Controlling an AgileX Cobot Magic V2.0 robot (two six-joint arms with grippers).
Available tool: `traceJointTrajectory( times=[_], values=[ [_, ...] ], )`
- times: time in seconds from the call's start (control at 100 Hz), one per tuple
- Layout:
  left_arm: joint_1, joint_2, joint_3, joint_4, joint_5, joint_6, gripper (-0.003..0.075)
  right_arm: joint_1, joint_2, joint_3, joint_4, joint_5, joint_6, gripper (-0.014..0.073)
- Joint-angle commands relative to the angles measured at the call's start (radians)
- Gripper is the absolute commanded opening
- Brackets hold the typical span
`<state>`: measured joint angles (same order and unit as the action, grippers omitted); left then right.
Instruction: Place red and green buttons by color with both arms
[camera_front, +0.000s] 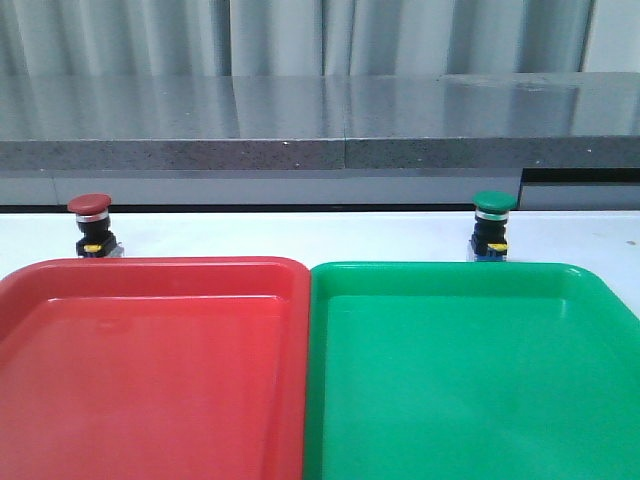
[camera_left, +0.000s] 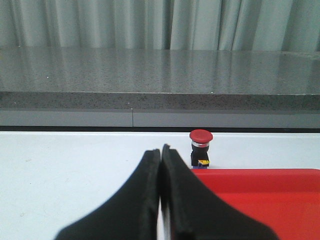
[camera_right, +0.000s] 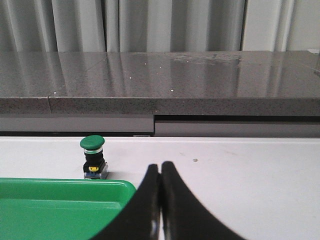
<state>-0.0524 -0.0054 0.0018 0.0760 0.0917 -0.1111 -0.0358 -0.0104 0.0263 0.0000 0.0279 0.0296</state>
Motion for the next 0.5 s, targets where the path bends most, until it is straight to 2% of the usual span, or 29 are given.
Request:
traceJointTrajectory(
  times=[0.0, 0.49],
  values=[
    [0.003, -0.030, 0.042, 0.001, -0.078, -0.004, -0.0019, -0.005, -0.017, -0.014, -0.011, -0.088, 0.000, -0.0067],
    [0.003, -0.025, 0.030, -0.022, -0.073, -0.006, -0.0019, -0.004, -0.017, -0.014, -0.011, -0.087, 0.000, -0.0067]
  ],
)
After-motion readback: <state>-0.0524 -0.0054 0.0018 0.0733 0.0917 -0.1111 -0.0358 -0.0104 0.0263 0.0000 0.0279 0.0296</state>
